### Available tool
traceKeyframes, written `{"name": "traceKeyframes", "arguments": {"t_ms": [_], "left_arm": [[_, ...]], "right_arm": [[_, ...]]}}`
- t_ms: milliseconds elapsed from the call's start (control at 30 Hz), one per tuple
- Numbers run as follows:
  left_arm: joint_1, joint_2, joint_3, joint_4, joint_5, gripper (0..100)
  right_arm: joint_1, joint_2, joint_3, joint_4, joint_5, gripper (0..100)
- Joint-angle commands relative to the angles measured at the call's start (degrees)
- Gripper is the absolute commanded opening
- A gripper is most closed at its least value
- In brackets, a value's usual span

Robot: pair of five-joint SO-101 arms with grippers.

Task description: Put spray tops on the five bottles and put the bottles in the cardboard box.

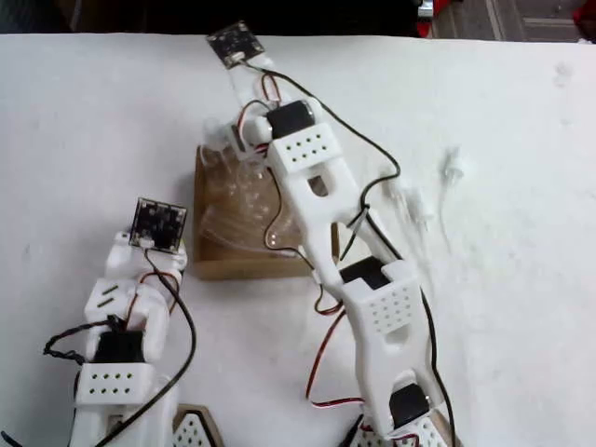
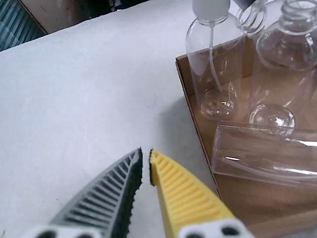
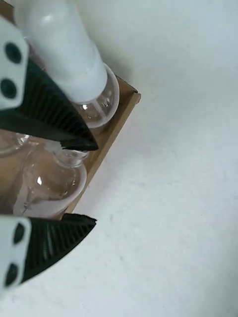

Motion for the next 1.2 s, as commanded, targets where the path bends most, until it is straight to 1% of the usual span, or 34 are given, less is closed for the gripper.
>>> {"name": "traceKeyframes", "arguments": {"t_ms": [0,333,600,733,1167], "left_arm": [[-0.57,-0.84,-1.23,-1.58,-0.18,3],[-0.57,-0.84,-1.23,-1.58,-0.26,3],[-0.57,-0.84,-1.23,-1.58,-0.26,3],[-0.57,-0.84,-1.23,-1.58,-0.26,3],[-0.57,-0.84,-1.23,-1.58,-0.26,3]], "right_arm": [[2.15,-1.71,-2.55,-1.01,1.41,18.7],[2.51,-5.49,-2.37,0.92,1.58,18.7],[6.37,-6.2,-2.2,1.1,1.58,18.7],[7.6,-6.37,-2.46,3.03,1.58,18.7],[11.38,-6.37,-2.46,3.47,1.58,18.7]]}}
